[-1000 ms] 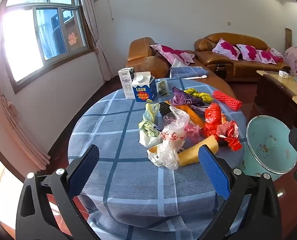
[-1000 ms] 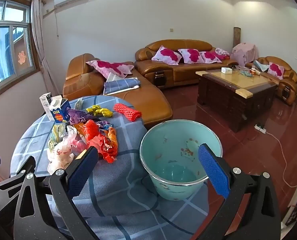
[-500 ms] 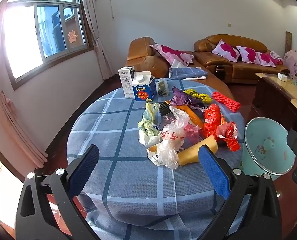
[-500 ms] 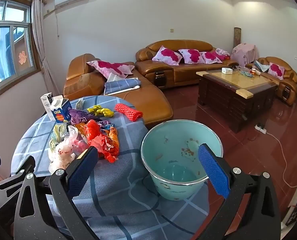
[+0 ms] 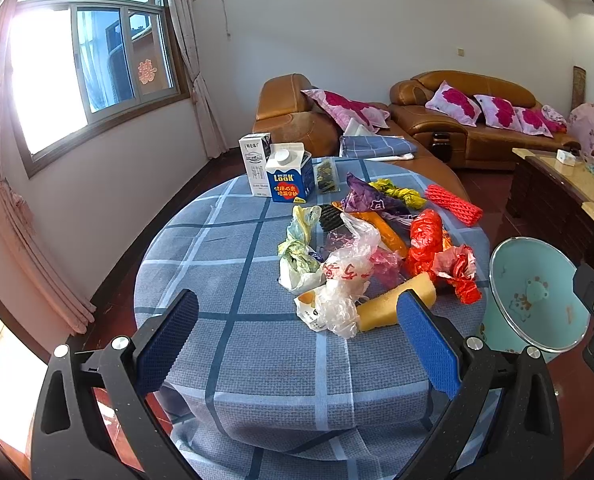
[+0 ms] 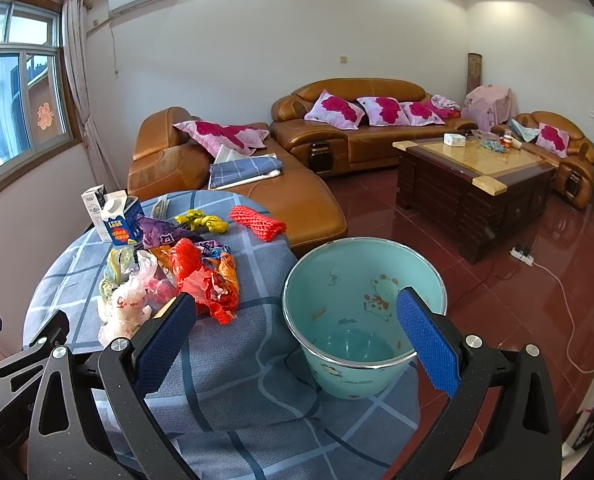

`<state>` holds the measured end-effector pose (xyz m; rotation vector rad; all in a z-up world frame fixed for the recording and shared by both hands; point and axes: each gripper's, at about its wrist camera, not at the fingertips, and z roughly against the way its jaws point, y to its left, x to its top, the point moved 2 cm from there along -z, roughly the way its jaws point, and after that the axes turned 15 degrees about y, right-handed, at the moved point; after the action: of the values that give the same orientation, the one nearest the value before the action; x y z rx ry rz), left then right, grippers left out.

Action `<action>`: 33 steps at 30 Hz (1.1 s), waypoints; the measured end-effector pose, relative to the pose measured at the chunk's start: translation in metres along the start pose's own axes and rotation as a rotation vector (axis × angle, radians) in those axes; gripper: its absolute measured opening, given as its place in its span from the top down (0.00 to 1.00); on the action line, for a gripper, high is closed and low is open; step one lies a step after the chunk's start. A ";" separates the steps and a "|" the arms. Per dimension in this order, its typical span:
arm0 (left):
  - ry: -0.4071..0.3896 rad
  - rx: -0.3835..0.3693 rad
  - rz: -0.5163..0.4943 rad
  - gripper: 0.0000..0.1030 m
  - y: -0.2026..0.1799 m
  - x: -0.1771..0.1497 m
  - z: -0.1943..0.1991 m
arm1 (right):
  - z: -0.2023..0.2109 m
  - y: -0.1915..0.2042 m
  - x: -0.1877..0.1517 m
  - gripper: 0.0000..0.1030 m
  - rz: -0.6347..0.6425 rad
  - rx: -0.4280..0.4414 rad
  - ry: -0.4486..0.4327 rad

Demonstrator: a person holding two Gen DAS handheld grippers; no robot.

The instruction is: Collect trash

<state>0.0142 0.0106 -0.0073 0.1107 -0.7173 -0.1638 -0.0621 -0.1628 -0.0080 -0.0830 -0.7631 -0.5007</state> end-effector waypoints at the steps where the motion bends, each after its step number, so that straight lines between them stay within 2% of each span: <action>1: 0.000 0.000 0.000 0.06 0.000 0.000 0.000 | 0.000 -0.001 0.000 0.05 -0.001 0.000 -0.001; 33: 0.003 -0.004 0.003 0.06 -0.001 -0.001 0.000 | -0.001 -0.003 -0.001 0.05 -0.007 0.006 0.001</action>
<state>0.0132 0.0102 -0.0085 0.1056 -0.7143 -0.1626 -0.0635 -0.1653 -0.0091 -0.0749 -0.7644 -0.5046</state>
